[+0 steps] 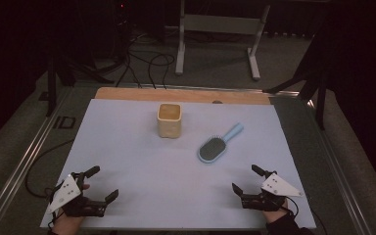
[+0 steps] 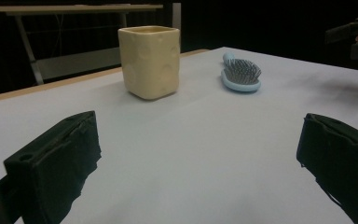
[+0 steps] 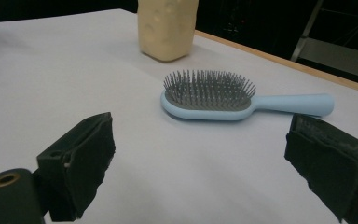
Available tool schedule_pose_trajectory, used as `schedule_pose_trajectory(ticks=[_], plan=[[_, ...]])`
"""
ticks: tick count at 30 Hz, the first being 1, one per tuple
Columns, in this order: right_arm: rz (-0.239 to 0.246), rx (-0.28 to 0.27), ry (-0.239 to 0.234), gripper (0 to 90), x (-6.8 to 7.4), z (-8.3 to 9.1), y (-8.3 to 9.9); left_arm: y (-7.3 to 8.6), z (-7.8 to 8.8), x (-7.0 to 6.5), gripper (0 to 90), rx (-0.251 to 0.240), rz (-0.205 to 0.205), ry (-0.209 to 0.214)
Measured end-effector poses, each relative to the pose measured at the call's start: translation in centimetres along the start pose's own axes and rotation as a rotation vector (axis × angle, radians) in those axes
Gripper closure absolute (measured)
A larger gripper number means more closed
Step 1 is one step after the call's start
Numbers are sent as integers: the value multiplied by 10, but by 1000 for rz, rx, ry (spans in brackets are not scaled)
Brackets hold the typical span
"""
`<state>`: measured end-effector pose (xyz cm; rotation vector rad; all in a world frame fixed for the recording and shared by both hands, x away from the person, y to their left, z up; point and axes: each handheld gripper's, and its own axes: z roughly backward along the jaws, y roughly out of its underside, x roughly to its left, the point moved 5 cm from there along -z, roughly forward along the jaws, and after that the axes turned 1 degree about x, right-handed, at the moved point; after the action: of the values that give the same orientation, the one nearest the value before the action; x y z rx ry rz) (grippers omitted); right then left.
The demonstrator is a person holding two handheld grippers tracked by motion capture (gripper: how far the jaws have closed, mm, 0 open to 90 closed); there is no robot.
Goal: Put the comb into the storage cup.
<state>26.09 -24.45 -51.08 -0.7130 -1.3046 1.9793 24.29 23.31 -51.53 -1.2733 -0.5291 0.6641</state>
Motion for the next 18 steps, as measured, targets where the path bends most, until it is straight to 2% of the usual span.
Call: schedule_pose_trajectory(ticks=[3, 4, 8, 11, 18], plan=[[3, -1, -2, 81, 0, 0, 0, 1, 0, 0, 0, 6, -1, -1], [-7, 6, -17, 81, 1, 0, 0, 0, 0, 0, 0, 4, -3, -1], [22, 6, -8, 82, 5, 0, -2, 1, 0, 0, 0, 5, 2, -1], [13, 12, -12, 82, 5, 0, -2, 1, 0, 0, 0, 4, 0, -1], [21, 30, -40, 81, 9, -2, -3, 1, 0, 0, 0, 7, -2, -5]])
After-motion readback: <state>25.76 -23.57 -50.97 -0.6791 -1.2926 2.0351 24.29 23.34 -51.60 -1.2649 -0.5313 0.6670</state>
